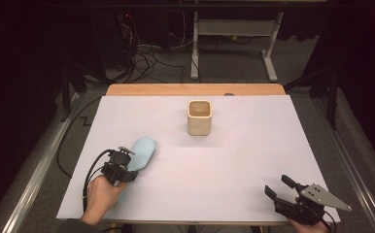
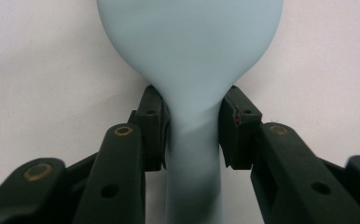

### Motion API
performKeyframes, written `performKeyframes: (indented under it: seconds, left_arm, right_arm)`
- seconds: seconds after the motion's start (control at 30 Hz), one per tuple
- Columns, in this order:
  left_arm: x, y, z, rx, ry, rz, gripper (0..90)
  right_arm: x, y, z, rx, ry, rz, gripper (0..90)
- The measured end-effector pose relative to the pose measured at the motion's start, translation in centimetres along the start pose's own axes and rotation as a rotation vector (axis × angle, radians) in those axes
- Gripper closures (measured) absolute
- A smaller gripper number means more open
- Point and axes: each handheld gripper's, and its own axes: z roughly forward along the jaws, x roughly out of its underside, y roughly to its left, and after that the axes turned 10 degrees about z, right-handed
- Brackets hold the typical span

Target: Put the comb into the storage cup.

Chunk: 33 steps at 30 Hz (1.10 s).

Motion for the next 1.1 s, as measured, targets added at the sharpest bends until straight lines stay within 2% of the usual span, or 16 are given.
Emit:
performKeyframes:
  seconds: [0.47, 0.63, 1.1]
  left_arm:
    - [-0.32, 0.07, -0.01, 0.011, 0.019, 0.014, 68.8]
    - [0.04, 0.03, 0.00, 0.007, -0.015, 0.019, 69.1]
    - [0.41, -0.05, -0.04, 0.017, -0.064, 0.050, 69.5]
  right_arm:
    - [-0.01, 0.01, -0.03, -0.001, -0.002, -0.003, 27.5]
    - [-0.01, 0.00, -0.04, 0.000, -0.002, -0.003, 27.5]
    - [-0.01, 0.00, -0.04, 0.000, -0.001, -0.002, 27.4]
